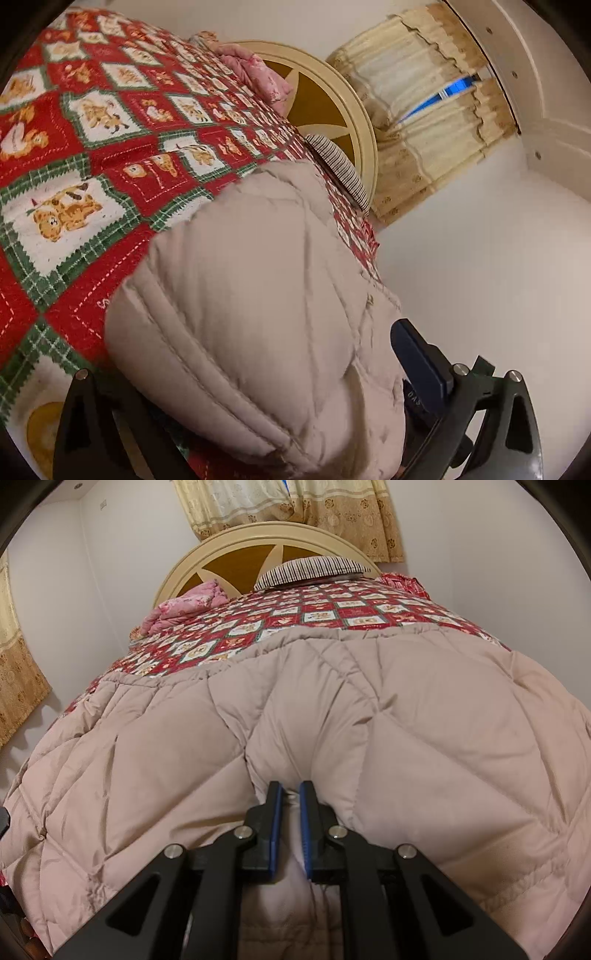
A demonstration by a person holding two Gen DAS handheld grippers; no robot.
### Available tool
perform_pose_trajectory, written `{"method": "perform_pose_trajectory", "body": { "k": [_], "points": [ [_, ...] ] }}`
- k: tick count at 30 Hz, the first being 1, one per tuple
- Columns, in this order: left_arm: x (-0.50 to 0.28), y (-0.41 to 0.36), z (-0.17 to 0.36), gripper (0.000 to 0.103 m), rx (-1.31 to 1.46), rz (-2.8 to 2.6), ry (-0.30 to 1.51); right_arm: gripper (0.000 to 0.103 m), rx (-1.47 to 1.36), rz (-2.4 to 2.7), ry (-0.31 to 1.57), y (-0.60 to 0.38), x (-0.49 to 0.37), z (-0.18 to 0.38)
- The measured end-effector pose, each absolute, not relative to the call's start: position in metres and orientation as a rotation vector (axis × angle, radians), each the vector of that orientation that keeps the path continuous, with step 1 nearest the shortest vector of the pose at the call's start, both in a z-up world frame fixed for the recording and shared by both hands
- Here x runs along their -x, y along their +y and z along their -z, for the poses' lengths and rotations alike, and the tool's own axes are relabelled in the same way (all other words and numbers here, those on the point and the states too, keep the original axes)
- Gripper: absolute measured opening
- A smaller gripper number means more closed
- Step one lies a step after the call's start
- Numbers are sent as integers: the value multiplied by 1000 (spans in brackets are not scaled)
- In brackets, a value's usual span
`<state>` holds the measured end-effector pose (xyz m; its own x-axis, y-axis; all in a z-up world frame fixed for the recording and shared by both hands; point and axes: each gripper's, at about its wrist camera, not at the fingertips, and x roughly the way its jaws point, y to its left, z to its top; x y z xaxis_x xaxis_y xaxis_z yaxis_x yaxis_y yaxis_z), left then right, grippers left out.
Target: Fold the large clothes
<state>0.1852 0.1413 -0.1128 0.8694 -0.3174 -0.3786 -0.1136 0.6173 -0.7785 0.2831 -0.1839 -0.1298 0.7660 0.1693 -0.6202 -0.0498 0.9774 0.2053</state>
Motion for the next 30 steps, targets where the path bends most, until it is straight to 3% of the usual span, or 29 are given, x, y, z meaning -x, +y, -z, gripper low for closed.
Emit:
{"method": "perform_pose_trajectory", "body": {
  "k": [2,3,7,11,13,15,17,22,30],
  "points": [
    [-185,140,110,99,891,133,519,11,-159,-93,723,-180,-284,123],
    [-185,139,109,99,877,138,521,19,-146,-71,723,-177,-280,114],
    [-188,137,108,99,873,120,524,19,-143,-138,561,-159,-249,77],
    [-194,134,107,99,861,146,501,18,-137,-130,732,-142,-270,115],
    [-200,130,103,98,812,204,481,17,-191,-138,728,-146,-272,135],
    [-203,124,98,93,766,252,461,17,-244,-165,746,-153,-276,136],
    [-208,118,91,76,744,304,448,17,-321,-210,757,-165,-280,141],
    [-210,111,60,48,675,479,402,17,-501,-287,805,-182,-286,151],
    [-181,98,0,47,404,716,385,17,-698,-470,924,-137,-272,153]
  ]
}}
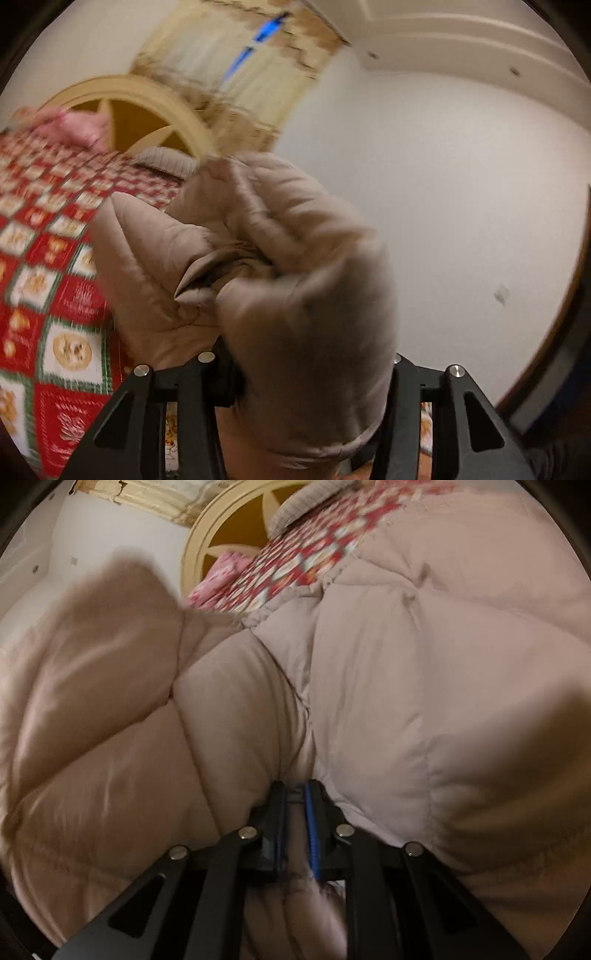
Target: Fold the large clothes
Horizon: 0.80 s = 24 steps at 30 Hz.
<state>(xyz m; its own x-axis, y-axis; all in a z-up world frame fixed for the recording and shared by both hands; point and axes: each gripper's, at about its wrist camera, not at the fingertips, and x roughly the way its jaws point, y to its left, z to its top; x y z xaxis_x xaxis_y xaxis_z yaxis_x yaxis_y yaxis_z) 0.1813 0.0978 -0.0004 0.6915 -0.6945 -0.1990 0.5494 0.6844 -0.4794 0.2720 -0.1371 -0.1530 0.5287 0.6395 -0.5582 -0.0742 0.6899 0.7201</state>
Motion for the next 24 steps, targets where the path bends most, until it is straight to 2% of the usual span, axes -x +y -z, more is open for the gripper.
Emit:
{"method": "perform_pose_trajectory", "body": {
  "k": [6,8,13,15,19,23,24],
  "points": [
    [-148,98,-33,47,219,778,375,14,-905,-855,1010,-37,-245,161],
    [-144,98,-35,47,173,810,389,12,-951,-985,1089,-5,-242,168],
    [-141,95,-28,48,106,951,381,12,-798,-966,1215,-2,-235,167],
    [-145,85,-26,48,86,987,389,22,-783,-910,1206,-28,-225,159],
    [-161,58,-16,48,41,1040,454,24,-760,-772,1082,-91,-199,137],
    [-162,19,-6,48,-45,1087,499,57,-778,-572,894,-167,-176,118],
    [-166,12,-3,48,-58,1094,510,58,-790,-519,838,-188,-171,114]
  ]
}}
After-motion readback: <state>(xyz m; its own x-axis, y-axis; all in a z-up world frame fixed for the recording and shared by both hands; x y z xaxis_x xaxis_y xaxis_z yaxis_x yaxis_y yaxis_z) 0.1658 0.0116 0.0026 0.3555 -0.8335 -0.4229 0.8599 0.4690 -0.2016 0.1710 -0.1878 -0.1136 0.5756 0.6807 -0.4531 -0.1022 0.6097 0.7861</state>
